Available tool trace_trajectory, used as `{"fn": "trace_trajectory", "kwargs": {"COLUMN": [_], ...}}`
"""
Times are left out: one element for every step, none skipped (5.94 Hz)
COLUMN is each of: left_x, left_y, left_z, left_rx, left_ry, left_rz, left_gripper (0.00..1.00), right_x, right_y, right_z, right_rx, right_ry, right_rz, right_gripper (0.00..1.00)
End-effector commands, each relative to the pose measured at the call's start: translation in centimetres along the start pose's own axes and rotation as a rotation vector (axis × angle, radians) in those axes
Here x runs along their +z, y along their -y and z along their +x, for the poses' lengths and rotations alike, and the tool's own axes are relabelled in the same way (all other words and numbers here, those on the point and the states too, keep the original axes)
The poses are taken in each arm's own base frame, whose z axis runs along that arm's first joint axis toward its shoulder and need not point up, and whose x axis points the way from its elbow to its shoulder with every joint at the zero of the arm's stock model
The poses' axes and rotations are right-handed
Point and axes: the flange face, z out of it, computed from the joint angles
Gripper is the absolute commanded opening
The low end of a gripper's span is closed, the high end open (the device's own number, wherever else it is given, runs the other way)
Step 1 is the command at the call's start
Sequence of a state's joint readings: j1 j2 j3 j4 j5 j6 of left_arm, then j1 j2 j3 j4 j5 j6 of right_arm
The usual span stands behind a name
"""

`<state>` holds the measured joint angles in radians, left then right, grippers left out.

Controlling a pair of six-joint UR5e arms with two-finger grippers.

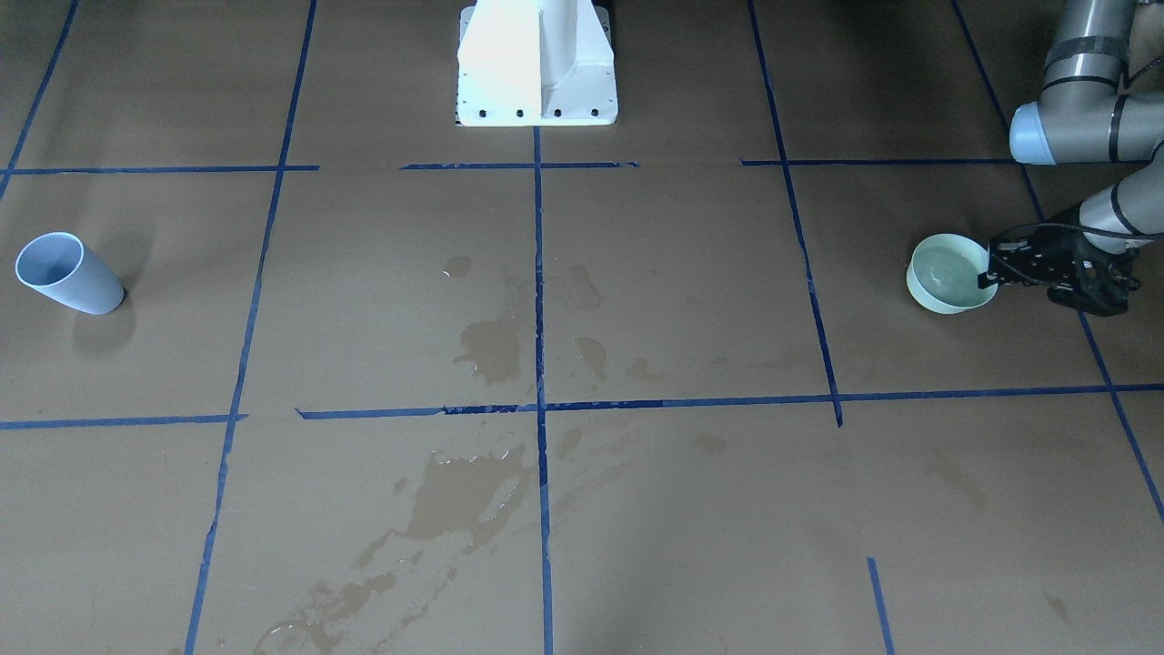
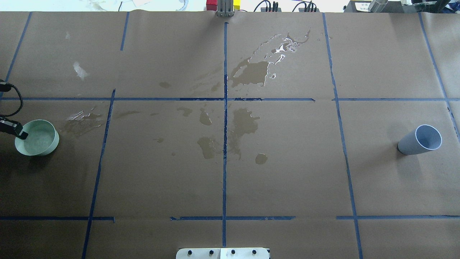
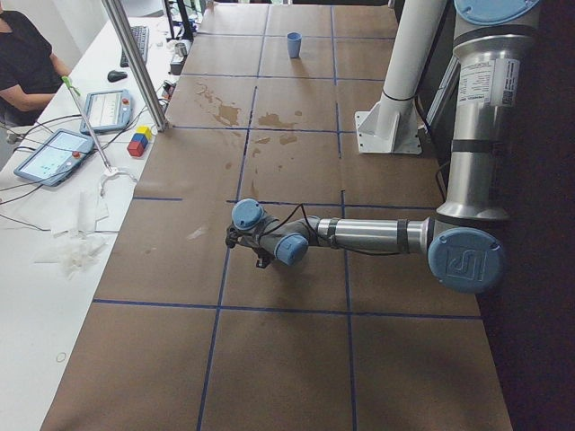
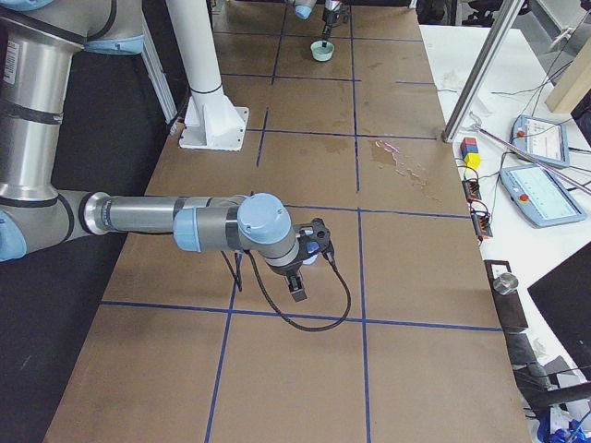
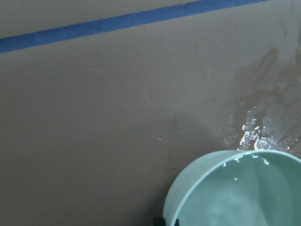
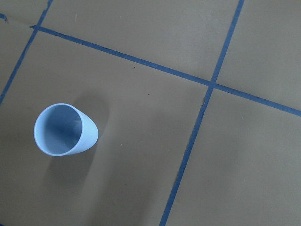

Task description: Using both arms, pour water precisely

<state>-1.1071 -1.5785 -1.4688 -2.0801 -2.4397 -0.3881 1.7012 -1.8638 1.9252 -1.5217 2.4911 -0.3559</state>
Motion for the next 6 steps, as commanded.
{"fn": "trace_trajectory", "kwargs": {"left_x": [-1.6,-3.1,-5.1,-11.2,-15.5,-17.0], "left_y": [0.2,0.4,0.5,0.6,-0.3,-1.1], "left_z": [-1.5,-2.5,-3.7,-5.6,-8.8,-10.4], "left_rx": [-0.043,-0.062,-0.085,-0.125,-0.197,-0.123], "left_ry": [0.006,0.005,0.009,0.010,0.042,0.070], "left_rz": [0.025,0.052,0.093,0.208,0.283,0.281], "left_gripper": [0.94,1.00,1.00,1.00,1.00,1.00], "right_x": [0.0,-0.2,-0.4,-0.5,-0.6,-0.6], "right_y": [0.0,0.1,0.1,0.1,-0.4,-0.7], "right_z": [0.0,-0.2,-0.4,-0.1,-0.4,0.1], "right_rx": [0.000,-0.005,-0.009,0.026,0.033,0.062], "right_ry": [0.000,-0.001,-0.016,-0.056,-0.060,-0.104], "right_rz": [0.000,0.003,0.005,-0.004,-0.005,-0.022], "right_gripper": [1.00,1.00,1.00,1.00,1.00,1.00]}}
